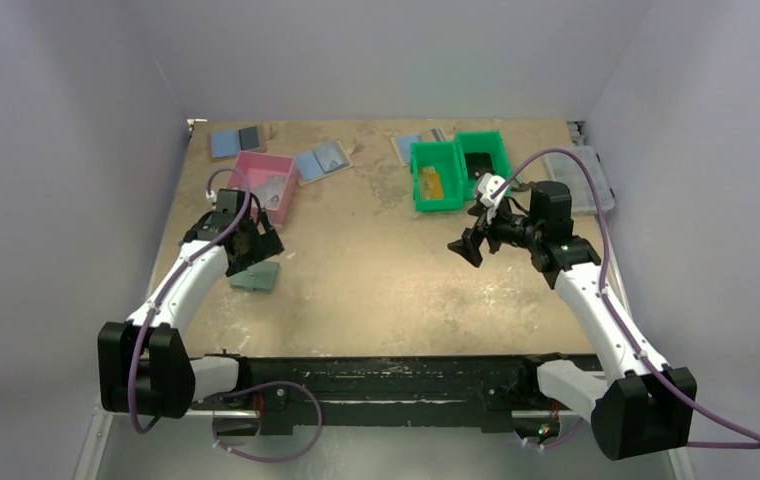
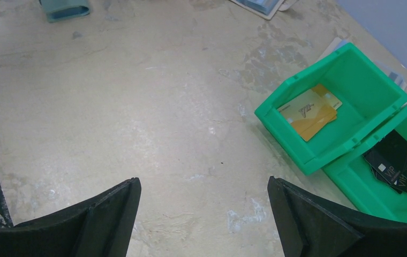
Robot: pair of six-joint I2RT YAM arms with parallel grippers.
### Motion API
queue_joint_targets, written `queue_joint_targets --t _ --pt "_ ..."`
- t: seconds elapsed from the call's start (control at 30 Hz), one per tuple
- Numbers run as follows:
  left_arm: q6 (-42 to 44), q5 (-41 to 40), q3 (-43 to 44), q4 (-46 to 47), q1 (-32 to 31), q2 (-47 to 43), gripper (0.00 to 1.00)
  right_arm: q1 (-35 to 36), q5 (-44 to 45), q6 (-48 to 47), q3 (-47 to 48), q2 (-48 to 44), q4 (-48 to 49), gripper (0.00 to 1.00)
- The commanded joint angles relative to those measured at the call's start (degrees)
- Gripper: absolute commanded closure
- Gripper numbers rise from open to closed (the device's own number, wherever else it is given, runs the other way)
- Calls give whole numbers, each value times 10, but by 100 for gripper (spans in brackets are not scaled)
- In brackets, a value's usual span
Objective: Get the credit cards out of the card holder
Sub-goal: Move the card holder to the center of the board.
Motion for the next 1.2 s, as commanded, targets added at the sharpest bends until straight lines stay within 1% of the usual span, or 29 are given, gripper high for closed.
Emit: queue_joint_targets --t 0.0,0.13,0.2,0.23,0.37,0.47,0.53,0.63,0.77,1.0,1.13,1.17 --pt "5 -13 4 28 -10 37 20 -2 -8 -13 -10 5 25 1" --pt "84 20 20 7 -21 80 24 -1 -14 -13 -12 7 27 1" --pt "107 75 17 28 -34 86 24 -1 -14 -13 -13 8 27 1" --pt "109 80 22 34 -55 93 24 -1 -14 -14 -12 8 27 1" --pt "97 -78 86 -44 -131 155 24 -2 -16 -13 -13 7 27 1" --pt "92 -166 119 -91 -173 190 24 -1 -17 -14 -14 7 27 1" --pt "89 -210 132 -110 -190 203 27 -1 -16 -15 -15 7 27 1" --pt "99 -237 142 -123 -199 220 36 -1 -15 -15 -16 6 27 1" --pt "119 -261 149 -134 -209 244 45 -1 -14 -15 -16 5 26 1" --pt "147 -253 133 -111 -213 275 49 -1 -11 -15 -17 5 27 1" --pt "145 -299 122 -107 -213 295 60 -1 -11 -15 -18 6 27 1" --pt "144 -314 120 -106 -213 298 61 -1 -10 -15 -18 6 27 1"
